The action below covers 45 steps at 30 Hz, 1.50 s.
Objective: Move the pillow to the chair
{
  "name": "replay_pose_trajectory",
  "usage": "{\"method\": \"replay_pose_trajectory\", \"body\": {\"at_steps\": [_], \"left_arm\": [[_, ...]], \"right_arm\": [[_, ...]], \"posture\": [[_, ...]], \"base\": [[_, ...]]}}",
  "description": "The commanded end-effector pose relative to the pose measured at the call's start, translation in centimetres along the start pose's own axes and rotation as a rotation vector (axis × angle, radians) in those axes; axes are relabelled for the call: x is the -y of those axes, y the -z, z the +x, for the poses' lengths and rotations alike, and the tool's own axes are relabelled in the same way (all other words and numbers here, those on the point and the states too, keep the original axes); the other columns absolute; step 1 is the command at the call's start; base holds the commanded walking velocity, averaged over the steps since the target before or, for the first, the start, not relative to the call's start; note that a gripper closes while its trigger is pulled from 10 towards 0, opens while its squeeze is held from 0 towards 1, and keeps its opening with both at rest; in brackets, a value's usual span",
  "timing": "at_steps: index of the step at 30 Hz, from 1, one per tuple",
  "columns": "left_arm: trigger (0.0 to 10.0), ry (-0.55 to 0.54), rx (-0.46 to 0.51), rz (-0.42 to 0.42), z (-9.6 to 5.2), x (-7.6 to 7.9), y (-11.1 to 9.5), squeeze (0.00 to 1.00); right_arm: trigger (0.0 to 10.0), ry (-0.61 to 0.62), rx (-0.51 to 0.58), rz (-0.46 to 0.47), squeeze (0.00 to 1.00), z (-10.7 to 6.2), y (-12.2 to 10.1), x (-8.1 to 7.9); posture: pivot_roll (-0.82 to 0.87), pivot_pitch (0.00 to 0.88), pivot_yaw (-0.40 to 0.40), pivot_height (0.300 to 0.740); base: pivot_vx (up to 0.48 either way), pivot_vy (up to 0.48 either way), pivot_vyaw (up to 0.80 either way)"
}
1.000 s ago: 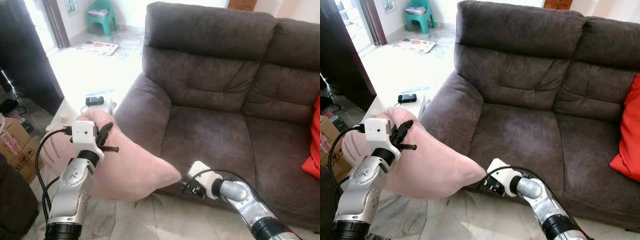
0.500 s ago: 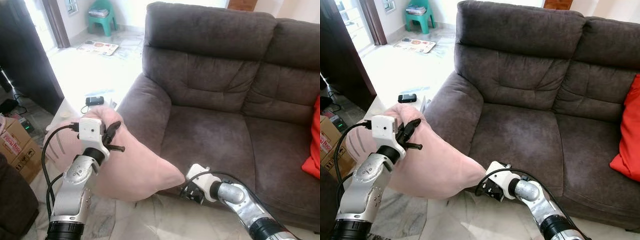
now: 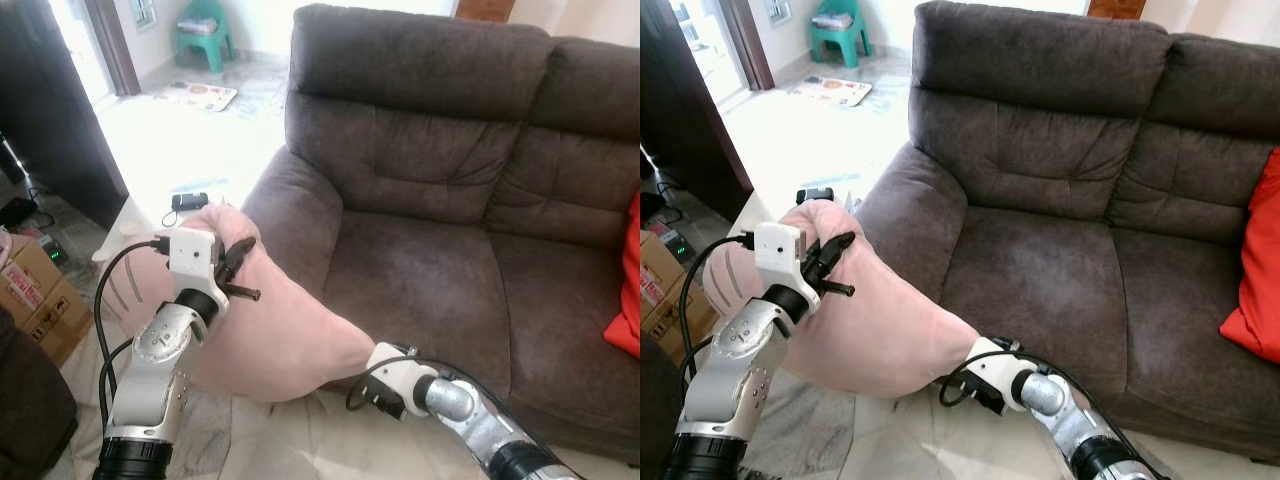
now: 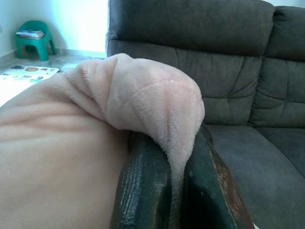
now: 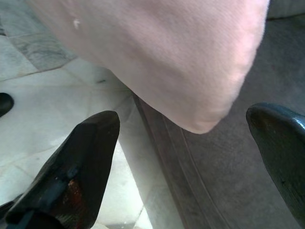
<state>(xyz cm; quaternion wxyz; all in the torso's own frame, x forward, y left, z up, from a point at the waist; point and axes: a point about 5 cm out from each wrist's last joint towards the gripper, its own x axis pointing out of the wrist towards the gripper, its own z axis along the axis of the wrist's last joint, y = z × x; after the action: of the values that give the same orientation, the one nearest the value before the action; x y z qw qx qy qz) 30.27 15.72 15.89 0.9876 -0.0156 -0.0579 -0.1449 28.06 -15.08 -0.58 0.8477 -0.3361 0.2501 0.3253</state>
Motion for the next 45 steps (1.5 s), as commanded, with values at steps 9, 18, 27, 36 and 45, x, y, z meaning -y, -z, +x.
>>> {"method": "replay_pose_trajectory", "body": {"at_steps": [9,18,27,36,45], "left_arm": [[10.0,0.087,0.156,-0.005,0.7,1.4,-3.8,0.0],[10.0,0.109,0.152,-0.022,0.7,1.8,-3.7,0.0],[10.0,0.114,0.144,-0.022,0.8,1.8,-3.5,0.0],[10.0,0.121,0.136,-0.013,1.0,2.1,-3.4,0.0],[10.0,0.116,0.128,-0.011,0.9,2.1,-3.2,0.0]], "right_arm": [[10.0,0.06,-0.011,0.024,0.0,0.2,-0.1,0.5],[10.0,0.025,0.026,0.128,0.0,0.4,-0.4,-0.1],[0.0,0.007,0.023,0.101,0.0,0.5,-0.4,-0.4],[0.0,0.002,0.03,0.107,0.0,0.6,-0.3,-0.7],[0.0,0.02,0.067,0.172,0.0,0.8,-0.9,-0.8]], "posture": [[0.06,0.024,-0.034,0.74],[0.06,0.024,-0.035,0.74],[0.06,0.016,-0.036,0.74],[0.06,0.004,-0.034,0.74],[0.06,0.005,-0.032,0.74]], "base": [[0.0,0.0,0.0],[0.0,0.0,0.0],[0.0,0.0,0.0],[0.0,0.0,0.0],[0.0,0.0,0.0]]}}
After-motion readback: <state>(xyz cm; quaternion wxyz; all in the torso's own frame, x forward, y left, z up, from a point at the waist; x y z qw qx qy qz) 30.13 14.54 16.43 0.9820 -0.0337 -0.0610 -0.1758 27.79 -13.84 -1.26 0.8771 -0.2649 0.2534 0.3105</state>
